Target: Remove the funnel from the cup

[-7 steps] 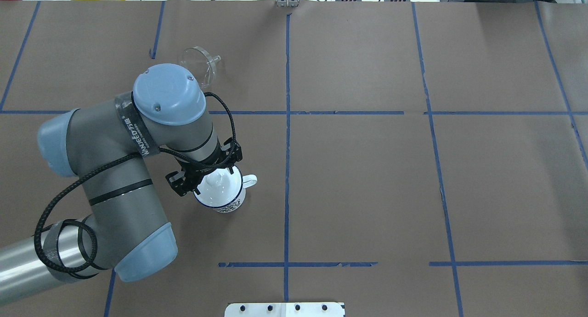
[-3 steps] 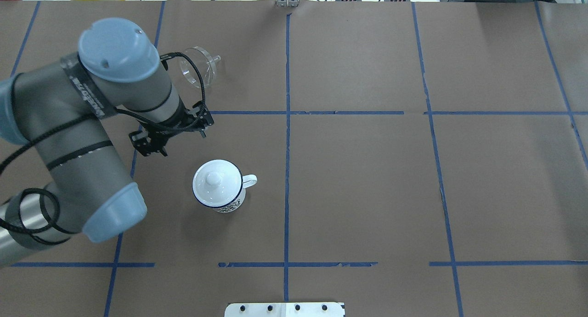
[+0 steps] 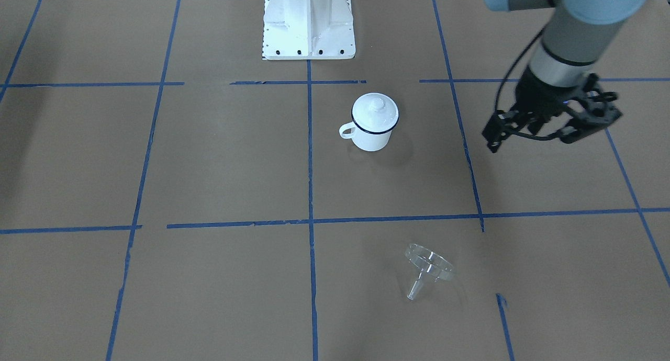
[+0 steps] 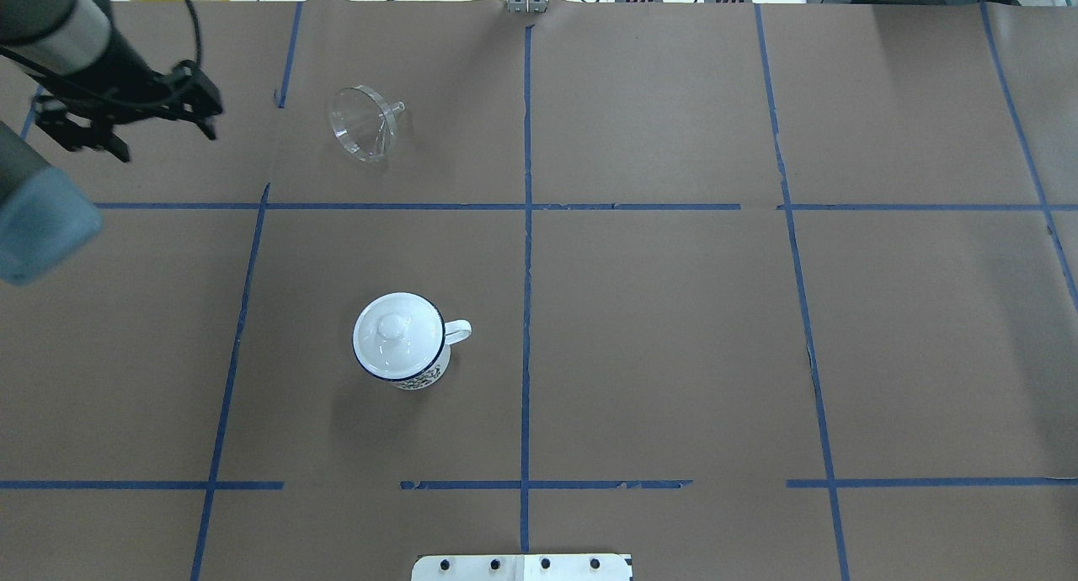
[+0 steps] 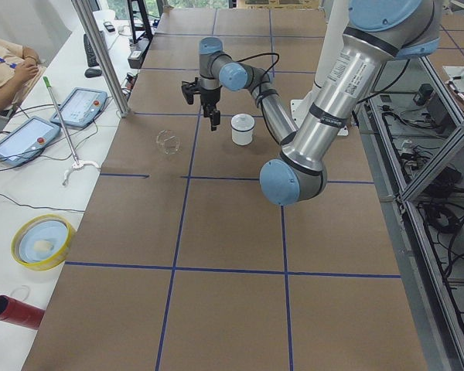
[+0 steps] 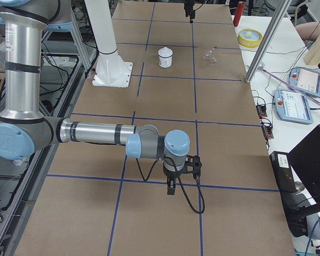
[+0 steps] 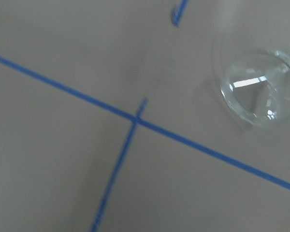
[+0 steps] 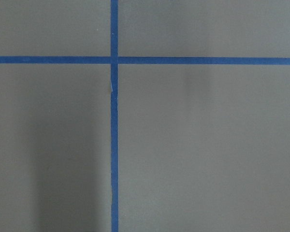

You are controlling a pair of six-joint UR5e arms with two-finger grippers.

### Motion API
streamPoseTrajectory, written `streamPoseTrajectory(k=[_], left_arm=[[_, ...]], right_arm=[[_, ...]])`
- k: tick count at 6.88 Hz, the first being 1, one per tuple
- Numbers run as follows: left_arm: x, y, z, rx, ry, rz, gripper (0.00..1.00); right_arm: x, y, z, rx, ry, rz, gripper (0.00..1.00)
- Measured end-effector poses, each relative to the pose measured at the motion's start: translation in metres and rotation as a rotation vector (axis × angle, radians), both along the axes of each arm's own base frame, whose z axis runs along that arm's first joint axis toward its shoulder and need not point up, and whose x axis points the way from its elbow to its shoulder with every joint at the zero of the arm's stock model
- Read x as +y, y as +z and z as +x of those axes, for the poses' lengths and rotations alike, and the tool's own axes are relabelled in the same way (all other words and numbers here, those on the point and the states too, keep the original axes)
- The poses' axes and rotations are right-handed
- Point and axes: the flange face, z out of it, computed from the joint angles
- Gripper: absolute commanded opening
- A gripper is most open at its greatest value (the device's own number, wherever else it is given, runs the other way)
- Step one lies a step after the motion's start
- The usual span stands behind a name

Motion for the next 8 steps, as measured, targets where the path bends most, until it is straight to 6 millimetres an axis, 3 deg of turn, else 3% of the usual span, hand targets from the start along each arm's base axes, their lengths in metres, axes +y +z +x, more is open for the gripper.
streamPoseTrajectory(k=[1, 3, 5, 6, 8], left_arm=[[-0.023, 0.043, -0.059, -0.012, 0.074, 0.05, 0.95], [-0.056, 0.151, -0.168, -0.03, 0.224, 0.151, 0.99], [-0.046, 0.236, -0.247, -0.045, 0.333, 0.218, 1.0], [-0.038, 0.254, -0.266, -0.049, 0.363, 0.24, 1.0], [-0.02, 0.257, -0.276, -0.055, 0.381, 0.269, 1.0]], right_arm=[[0.0, 0.0, 0.0, 0.0, 0.0, 0.0, 1.0], [0.0, 0.0, 0.0, 0.0, 0.0, 0.0, 1.0], [0.0, 0.0, 0.0, 0.0, 0.0, 0.0, 1.0], [0.0, 0.0, 0.0, 0.0, 0.0, 0.0, 1.0], [0.0, 0.0, 0.0, 0.0, 0.0, 0.0, 1.0]])
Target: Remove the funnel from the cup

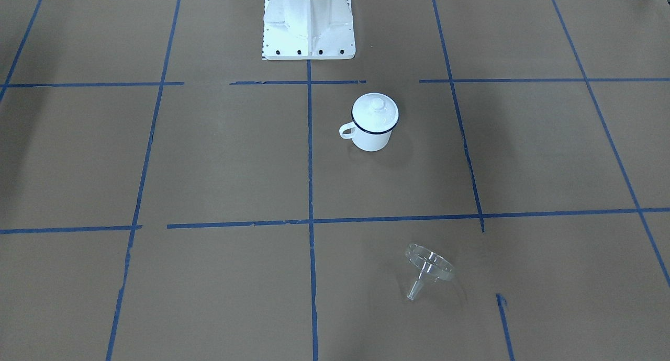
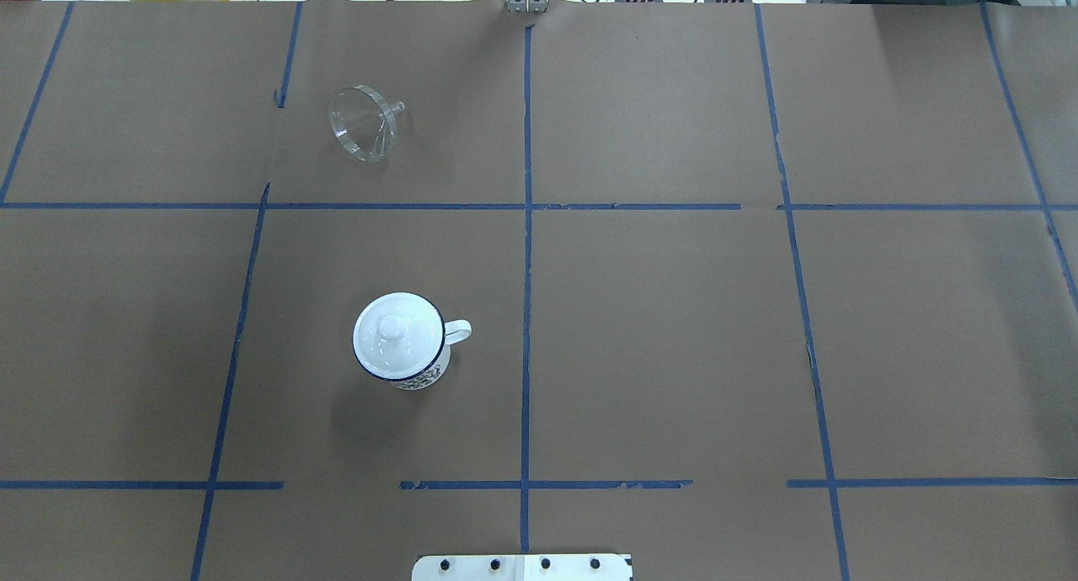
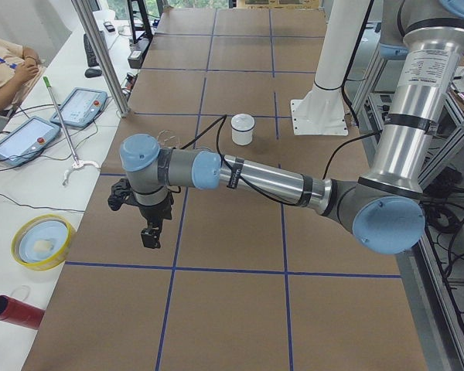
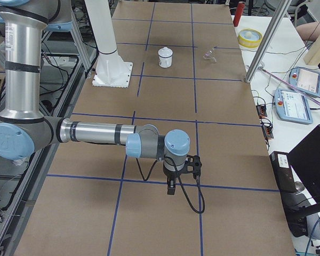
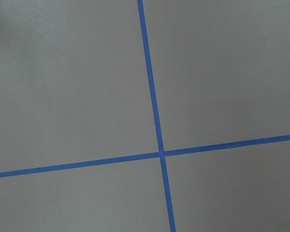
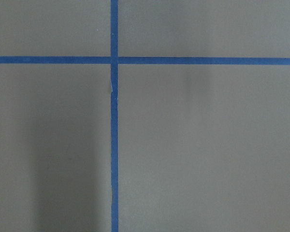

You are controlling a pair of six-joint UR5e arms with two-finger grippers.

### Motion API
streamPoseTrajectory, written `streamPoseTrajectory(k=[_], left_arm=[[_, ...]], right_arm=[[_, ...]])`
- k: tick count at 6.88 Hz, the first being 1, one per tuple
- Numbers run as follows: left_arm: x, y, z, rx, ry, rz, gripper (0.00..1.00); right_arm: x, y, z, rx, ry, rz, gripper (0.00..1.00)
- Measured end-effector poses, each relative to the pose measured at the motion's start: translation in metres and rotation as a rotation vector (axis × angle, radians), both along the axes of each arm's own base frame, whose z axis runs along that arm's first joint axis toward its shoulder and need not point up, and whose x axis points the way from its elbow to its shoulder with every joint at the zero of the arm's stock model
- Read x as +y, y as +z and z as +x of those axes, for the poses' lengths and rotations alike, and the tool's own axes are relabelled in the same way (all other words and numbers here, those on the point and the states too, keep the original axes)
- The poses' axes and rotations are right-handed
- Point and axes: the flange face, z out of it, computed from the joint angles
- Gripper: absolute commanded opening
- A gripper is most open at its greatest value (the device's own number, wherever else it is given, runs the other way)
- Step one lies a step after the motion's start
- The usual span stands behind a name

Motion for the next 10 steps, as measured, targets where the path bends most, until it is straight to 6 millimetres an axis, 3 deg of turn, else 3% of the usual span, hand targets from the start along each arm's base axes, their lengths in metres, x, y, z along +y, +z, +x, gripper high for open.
streamPoseTrajectory(k=[4, 7, 10], left_arm=[[0.044, 0.047, -0.001, 0.001, -0.001, -0.053, 1.0], [0.049, 0.044, -0.001, 0.103, -0.011, -0.028, 1.0], [0.056, 0.03, -0.027, 0.133, -0.057, 0.003, 1.0]], right_arm=[[0.0, 0.0, 0.0, 0.0, 0.0, 0.0, 1.0], [0.0, 0.0, 0.0, 0.0, 0.0, 0.0, 1.0], [0.0, 0.0, 0.0, 0.0, 0.0, 0.0, 1.0]])
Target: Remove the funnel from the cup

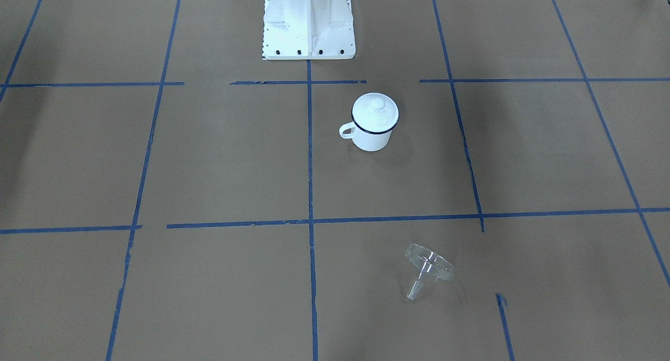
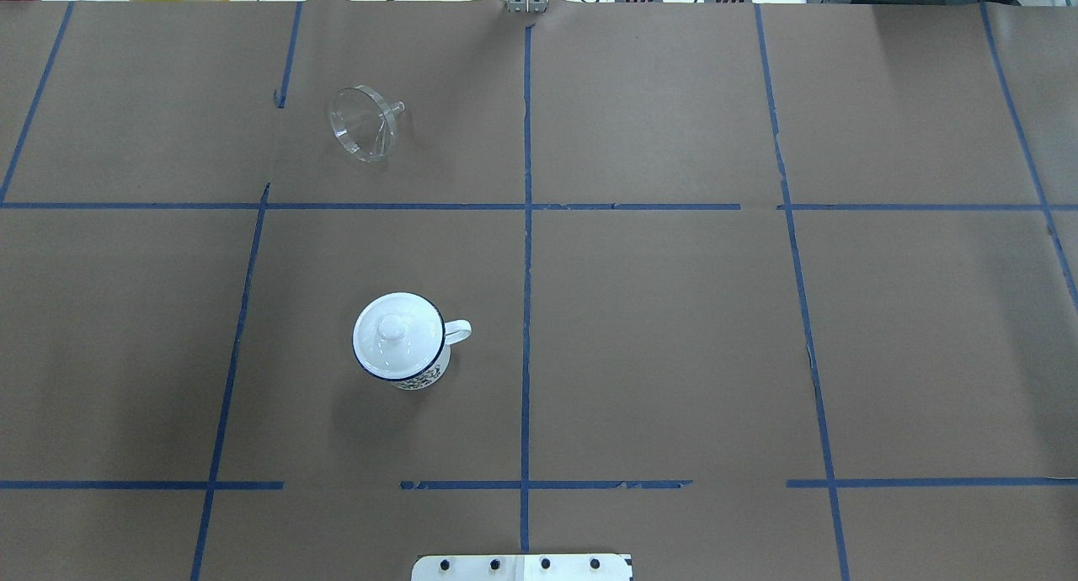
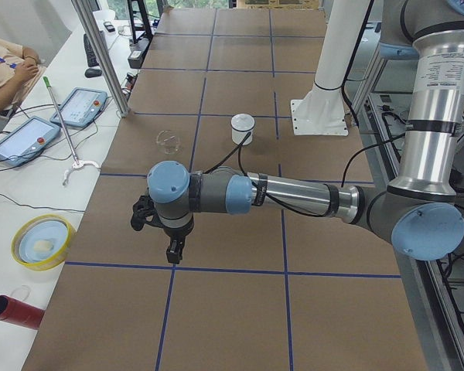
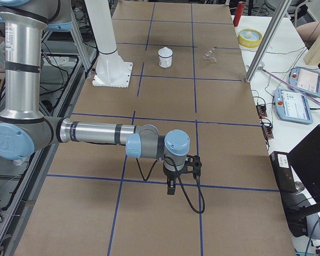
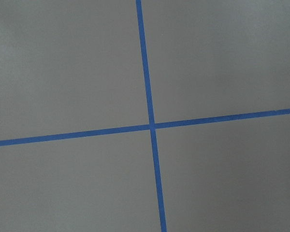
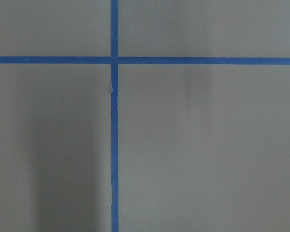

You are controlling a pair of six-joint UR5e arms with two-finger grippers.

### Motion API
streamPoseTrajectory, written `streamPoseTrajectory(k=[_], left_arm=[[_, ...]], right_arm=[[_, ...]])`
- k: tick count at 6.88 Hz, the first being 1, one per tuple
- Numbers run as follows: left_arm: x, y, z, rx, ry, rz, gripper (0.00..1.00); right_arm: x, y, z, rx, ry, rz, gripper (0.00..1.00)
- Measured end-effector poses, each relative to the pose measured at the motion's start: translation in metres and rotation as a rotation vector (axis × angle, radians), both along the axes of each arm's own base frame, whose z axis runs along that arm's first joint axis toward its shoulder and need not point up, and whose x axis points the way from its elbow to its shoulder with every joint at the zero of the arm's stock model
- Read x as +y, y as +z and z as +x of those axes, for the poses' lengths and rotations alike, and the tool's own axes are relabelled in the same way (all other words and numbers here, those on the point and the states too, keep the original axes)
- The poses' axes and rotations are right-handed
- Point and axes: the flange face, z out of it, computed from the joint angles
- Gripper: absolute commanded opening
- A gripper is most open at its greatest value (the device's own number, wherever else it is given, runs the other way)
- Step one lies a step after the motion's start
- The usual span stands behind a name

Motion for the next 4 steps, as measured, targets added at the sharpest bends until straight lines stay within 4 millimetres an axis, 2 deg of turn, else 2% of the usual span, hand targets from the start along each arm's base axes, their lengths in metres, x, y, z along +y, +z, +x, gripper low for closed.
streamPoseTrajectory(k=[2, 4], left_arm=[[0.0021, -0.0106, -0.0026, -0.001, -0.005, 0.021, 1.0], [0.0078, -0.0086, -0.003, 0.0, -0.006, 0.01, 1.0]], right_arm=[[0.0, 0.0, 0.0, 0.0, 0.0, 0.0, 1.0], [0.0, 0.0, 0.0, 0.0, 0.0, 0.0, 1.0]])
